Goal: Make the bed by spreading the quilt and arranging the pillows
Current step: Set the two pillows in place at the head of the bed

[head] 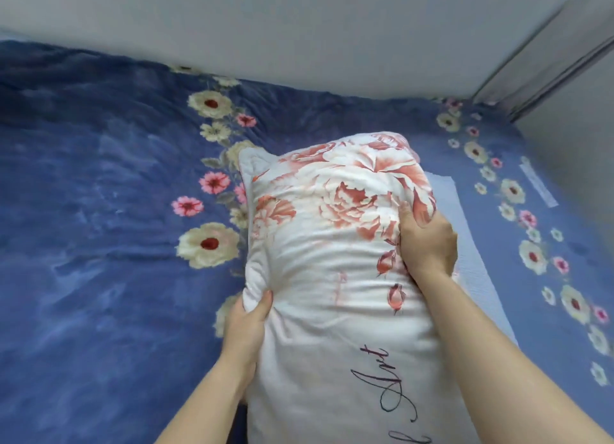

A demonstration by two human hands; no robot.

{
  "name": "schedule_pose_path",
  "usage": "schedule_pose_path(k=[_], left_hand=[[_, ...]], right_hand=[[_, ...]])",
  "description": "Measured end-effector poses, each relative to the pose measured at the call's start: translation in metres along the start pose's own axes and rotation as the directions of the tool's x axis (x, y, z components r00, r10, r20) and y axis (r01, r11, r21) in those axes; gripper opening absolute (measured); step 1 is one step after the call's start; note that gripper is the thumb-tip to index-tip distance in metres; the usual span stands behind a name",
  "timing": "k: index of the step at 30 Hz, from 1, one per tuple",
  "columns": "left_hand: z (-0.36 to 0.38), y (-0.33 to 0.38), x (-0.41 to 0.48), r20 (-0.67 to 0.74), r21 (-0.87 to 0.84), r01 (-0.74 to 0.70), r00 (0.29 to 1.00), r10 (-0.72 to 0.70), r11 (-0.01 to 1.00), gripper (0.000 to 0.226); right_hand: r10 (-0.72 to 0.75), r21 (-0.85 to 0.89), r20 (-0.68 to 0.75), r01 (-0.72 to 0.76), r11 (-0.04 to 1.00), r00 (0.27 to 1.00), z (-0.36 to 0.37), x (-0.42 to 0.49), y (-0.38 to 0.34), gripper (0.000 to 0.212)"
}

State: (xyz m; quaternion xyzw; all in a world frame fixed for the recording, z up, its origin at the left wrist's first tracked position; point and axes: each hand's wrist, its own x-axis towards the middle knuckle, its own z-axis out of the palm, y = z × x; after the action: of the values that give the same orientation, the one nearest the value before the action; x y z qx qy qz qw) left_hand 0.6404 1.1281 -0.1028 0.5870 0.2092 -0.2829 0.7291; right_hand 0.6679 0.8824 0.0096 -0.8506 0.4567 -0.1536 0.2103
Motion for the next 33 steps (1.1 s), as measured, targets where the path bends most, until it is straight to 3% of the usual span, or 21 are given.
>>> schedule_pose_path(k=[2, 8, 11, 13, 15, 17, 19, 20, 21, 23, 25, 27, 29, 31, 33], left_hand=[[-0.034, 0.031, -0.008, -0.114, 0.045, -0.099, 0.988, 0.104, 0.994, 0.023], [-0.148, 0.132, -0.02, -0.283, 0.172, -0.336, 0.884, 0.373, 0.926, 0.011], [-0.214, 0.181, -0.007, -0.361, 0.262, -0.435, 0.784, 0.506, 0.861, 0.008], [-0.264, 0.218, 0.014, -0.422, 0.348, -0.485, 0.683, 0.596, 0.802, 0.022], [-0.311, 0.248, 0.035, -0.436, 0.457, -0.438, 0.648, 0.624, 0.774, 0.048], [-0.357, 0.255, 0.049, -0.396, 0.597, -0.247, 0.737, 0.548, 0.763, 0.066], [-0.385, 0.234, 0.048, -0.369, 0.72, -0.009, 0.842, 0.393, 0.694, 0.084], [-0.391, 0.218, 0.041, -0.356, 0.747, 0.078, 0.886, 0.298, 0.66, 0.085], [-0.397, 0.2, 0.034, -0.343, 0.752, 0.13, 0.915, 0.214, 0.647, 0.079], [-0.398, 0.161, 0.026, -0.344, 0.716, 0.166, 0.929, 0.136, 0.679, 0.075], [-0.4, 0.136, 0.018, -0.394, 0.519, 0.17, 0.918, 0.058, 0.838, 0.086], [-0.4, 0.13, 0.017, -0.418, 0.13, 0.166, 0.903, -0.097, 0.978, 0.084], [-0.405, 0.13, 0.025, -0.432, -0.094, 0.061, 0.897, -0.095, 0.994, 0.066], [-0.405, 0.135, 0.032, -0.51, -0.162, -0.04, 0.859, -0.049, 0.986, 0.044], [-0.407, 0.142, 0.023, -0.612, -0.125, -0.097, 0.791, 0.001, 0.987, 0.033]], right_hand=[[-0.041, 0.148, -0.03, 0.045, 0.988, 0.999, 0.009, -0.023, -0.028, 0.049], [-0.149, 0.465, -0.01, 0.136, 0.875, 0.989, 0.069, -0.082, -0.135, 0.046], [-0.209, 0.599, 0.07, 0.127, 0.791, 0.975, 0.104, -0.108, -0.206, 0.05], [-0.255, 0.63, 0.212, 0.068, 0.774, 0.943, 0.127, -0.119, -0.253, 0.058], [-0.359, 0.659, 0.476, -0.055, 0.75, 0.803, 0.142, -0.128, -0.28, 0.068], [-0.482, 0.657, 0.682, -0.172, 0.734, 0.549, 0.164, -0.153, -0.285, 0.065], [-0.487, 0.522, 0.802, -0.01, 0.853, 0.345, 0.191, -0.196, -0.26, 0.064], [-0.413, 0.392, 0.866, 0.132, 0.911, 0.283, 0.208, -0.221, -0.241, 0.071], [-0.333, 0.269, 0.903, 0.248, 0.931, 0.272, 0.224, -0.245, -0.223, 0.077], [-0.268, 0.169, 0.899, 0.289, 0.942, 0.346, 0.243, -0.278, -0.19, 0.087], [-0.258, 0.233, 0.87, 0.11, 0.966, 0.42, 0.246, -0.299, -0.177, 0.094], [-0.227, 0.323, 0.886, -0.188, 0.928, 0.404, 0.243, -0.316, -0.18, 0.092], [-0.241, 0.374, 0.894, -0.334, 0.866, 0.377, 0.241, -0.331, -0.188, 0.079], [-0.288, 0.411, 0.883, -0.317, 0.855, 0.371, 0.236, -0.34, -0.197, 0.069], [-0.322, 0.415, 0.895, -0.308, 0.856, 0.31, 0.223, -0.341, -0.203, 0.057]])
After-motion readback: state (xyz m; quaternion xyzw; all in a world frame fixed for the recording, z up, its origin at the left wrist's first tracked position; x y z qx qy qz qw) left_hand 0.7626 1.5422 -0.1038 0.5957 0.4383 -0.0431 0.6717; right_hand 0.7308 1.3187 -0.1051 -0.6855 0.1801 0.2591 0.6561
